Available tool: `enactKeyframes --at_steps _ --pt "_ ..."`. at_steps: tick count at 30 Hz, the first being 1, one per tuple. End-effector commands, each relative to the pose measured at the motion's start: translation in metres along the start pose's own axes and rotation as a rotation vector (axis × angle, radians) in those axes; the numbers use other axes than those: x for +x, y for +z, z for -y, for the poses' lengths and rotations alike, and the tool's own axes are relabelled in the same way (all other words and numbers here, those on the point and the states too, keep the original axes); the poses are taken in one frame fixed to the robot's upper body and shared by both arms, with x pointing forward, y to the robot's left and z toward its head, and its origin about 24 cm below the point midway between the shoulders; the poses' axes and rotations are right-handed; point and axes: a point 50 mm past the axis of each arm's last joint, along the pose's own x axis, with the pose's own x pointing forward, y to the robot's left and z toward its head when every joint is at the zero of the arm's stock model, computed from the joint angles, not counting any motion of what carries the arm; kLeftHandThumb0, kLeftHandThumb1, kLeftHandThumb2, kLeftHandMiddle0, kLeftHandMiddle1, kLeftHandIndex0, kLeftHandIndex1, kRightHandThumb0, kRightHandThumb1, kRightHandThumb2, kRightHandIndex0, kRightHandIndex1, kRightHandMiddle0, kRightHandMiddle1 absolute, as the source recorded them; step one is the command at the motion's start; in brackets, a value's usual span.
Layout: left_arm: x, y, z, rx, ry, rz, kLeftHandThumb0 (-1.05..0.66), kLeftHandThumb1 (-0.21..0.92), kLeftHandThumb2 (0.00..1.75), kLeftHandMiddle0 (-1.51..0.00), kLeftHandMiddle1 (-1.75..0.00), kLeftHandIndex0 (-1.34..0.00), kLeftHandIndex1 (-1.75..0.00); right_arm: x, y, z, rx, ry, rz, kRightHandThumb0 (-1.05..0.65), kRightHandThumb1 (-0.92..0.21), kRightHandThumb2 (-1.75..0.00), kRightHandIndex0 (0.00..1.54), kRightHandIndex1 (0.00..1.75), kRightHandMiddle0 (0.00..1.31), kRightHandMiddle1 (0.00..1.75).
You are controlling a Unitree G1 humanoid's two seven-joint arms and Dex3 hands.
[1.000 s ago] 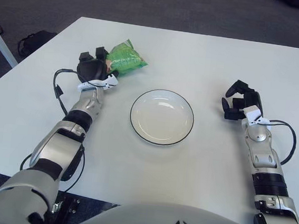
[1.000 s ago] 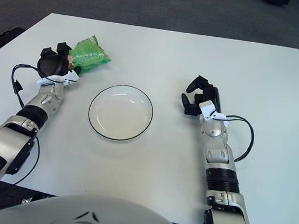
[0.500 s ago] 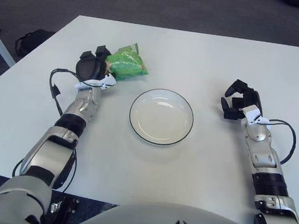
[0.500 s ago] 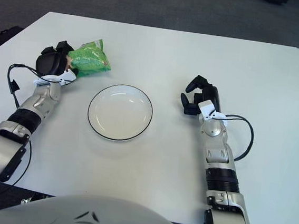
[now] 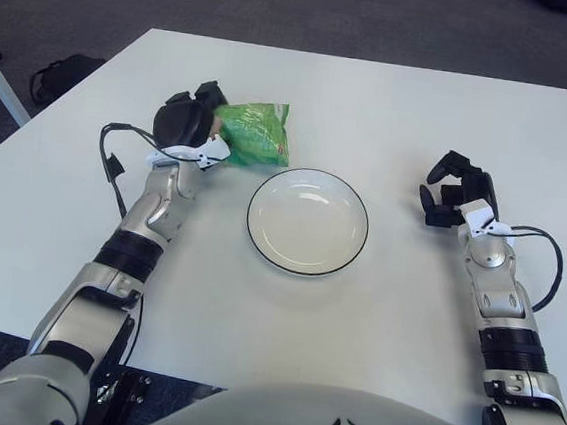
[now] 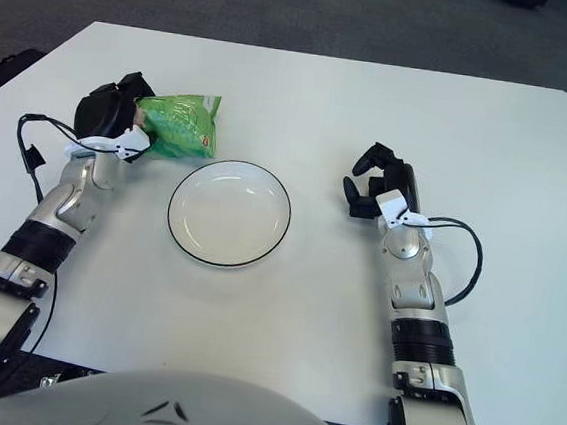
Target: Put the snack into the plate.
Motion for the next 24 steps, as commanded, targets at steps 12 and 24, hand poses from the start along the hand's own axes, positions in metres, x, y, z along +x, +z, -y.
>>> enactKeyframes --at_steps 12,24 --pt "-0.010 0.033 -0.023 -0.131 0.162 0.242 0.00 -0.06 1.72 -0.92 -1.66 -0.67 -1.75 -0.016 -0.038 -0.015 -0.021 0.077 -0.173 -0.52 -0.23 -1.42 1.33 1.75 0.69 1.75" --pt "-0.019 0.054 -0.035 -0.250 0.185 0.352 0.00 -0.08 1.75 -0.92 -1.69 -0.68 -1.75 -0.015 -0.037 -0.016 -0.026 0.073 -0.166 -0.52 -0.23 -1.42 1.33 1.75 0.69 1.75"
